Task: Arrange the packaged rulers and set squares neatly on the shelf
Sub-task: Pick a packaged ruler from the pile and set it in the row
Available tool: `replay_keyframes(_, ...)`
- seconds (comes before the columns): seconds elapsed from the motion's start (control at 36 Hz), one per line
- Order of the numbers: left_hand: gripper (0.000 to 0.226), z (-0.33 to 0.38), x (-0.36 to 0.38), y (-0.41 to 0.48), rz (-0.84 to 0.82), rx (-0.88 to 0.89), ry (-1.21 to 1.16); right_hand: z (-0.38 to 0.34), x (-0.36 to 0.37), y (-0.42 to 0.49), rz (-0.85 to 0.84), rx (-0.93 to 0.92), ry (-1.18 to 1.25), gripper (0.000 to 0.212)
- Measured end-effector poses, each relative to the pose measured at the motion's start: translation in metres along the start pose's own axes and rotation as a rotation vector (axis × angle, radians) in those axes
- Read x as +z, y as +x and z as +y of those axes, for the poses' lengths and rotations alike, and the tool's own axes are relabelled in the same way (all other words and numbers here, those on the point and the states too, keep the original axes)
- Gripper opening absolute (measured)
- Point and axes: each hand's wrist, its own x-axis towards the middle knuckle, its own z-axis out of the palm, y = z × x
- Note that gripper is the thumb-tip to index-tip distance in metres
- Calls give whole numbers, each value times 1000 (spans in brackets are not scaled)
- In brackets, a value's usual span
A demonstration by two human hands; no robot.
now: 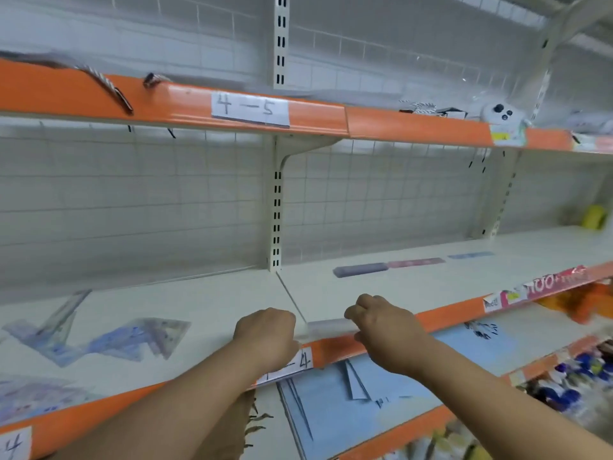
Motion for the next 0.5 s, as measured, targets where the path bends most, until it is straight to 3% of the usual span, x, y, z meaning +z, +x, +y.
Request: replay_keyframes(0.5, 33, 62, -3, 105, 1, 165, 10, 94, 18, 21, -11, 166, -49, 30)
